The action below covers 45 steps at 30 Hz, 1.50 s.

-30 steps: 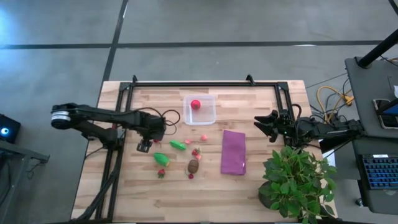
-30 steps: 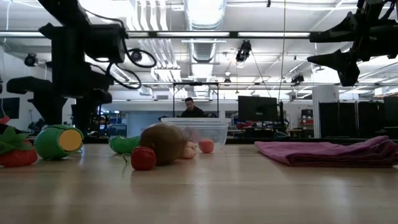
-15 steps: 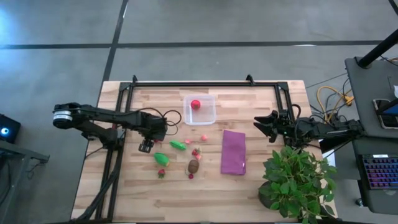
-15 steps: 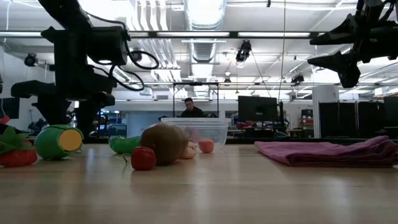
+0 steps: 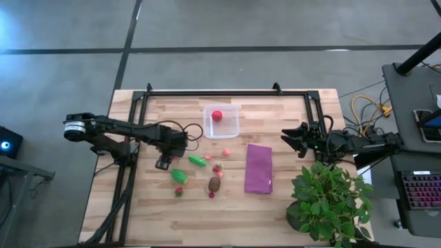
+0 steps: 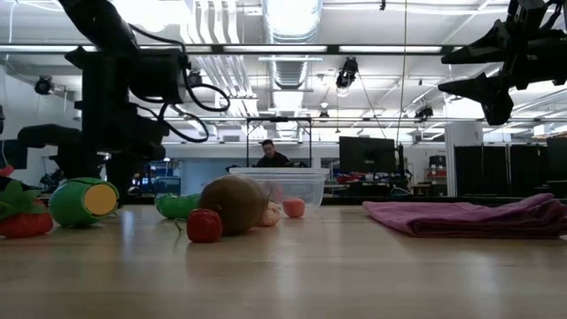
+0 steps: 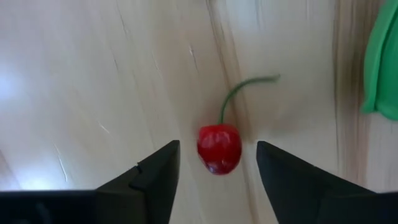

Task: Pick and placing Produce into tupperware
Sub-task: Put the top red cherry into the white bin

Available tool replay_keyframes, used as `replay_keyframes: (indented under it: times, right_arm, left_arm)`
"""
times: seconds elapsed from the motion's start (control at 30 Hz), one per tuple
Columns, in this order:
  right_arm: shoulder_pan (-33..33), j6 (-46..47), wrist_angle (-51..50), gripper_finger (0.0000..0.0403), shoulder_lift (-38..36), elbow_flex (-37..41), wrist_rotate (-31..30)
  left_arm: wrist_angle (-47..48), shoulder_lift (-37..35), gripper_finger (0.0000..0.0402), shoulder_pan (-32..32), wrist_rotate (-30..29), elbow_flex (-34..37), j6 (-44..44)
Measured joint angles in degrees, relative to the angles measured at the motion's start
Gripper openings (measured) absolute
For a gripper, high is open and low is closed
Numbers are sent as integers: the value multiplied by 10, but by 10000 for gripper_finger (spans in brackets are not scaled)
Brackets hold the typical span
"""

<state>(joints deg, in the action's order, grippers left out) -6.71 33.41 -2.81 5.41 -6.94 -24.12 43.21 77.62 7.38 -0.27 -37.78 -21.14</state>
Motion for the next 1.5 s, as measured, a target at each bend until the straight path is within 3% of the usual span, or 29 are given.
replay_keyframes:
  times: [0.23,0.77,1.13,1.5]
  right_arm:
    - [0,0,0,216,0,0,0]
    - [0,-1,0,216,0,0,0]
    - [0,-2,0,216,0,0,0]
    - [0,-2,0,216,0,0,0]
  left_arm:
    - [-23,-1,144,0,6,7,28]
    - [-38,8,137,0,5,15,29]
    - [-38,10,79,-1,8,15,29]
    - [-38,6,73,0,-14,10,30]
